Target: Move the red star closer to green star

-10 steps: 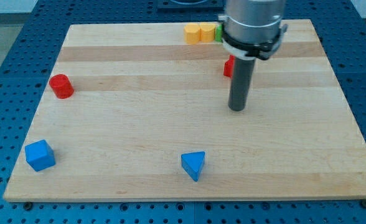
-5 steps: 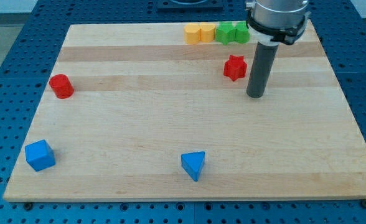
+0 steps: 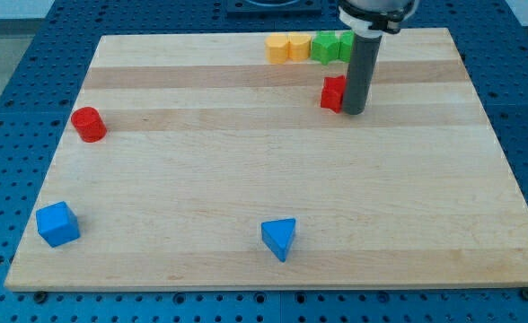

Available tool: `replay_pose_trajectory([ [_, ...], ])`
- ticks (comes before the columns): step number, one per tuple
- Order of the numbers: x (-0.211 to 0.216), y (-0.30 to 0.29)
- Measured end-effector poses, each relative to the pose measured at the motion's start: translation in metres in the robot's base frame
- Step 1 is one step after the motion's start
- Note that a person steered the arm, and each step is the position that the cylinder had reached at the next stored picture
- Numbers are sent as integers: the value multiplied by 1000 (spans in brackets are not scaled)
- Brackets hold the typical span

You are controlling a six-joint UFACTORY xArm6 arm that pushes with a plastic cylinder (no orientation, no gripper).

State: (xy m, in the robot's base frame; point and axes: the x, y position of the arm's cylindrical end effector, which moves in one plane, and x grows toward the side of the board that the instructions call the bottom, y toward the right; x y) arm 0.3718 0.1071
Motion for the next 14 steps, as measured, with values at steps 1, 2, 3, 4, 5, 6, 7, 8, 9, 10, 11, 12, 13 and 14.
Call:
replay_pose_trajectory([
  [1,0,-6],
  [2,0,-11],
  [3,0,-12],
  [4,0,-12],
  [5,0,-22],
  [6,-2,-35],
  [7,-17,-32],
  [8,-28,-29],
  [9,-36,-39],
  [10,-39,-51],
  [11,-47,-51],
  [12,-60,-50],
  [13,-66,-49],
  [14,-68,-49],
])
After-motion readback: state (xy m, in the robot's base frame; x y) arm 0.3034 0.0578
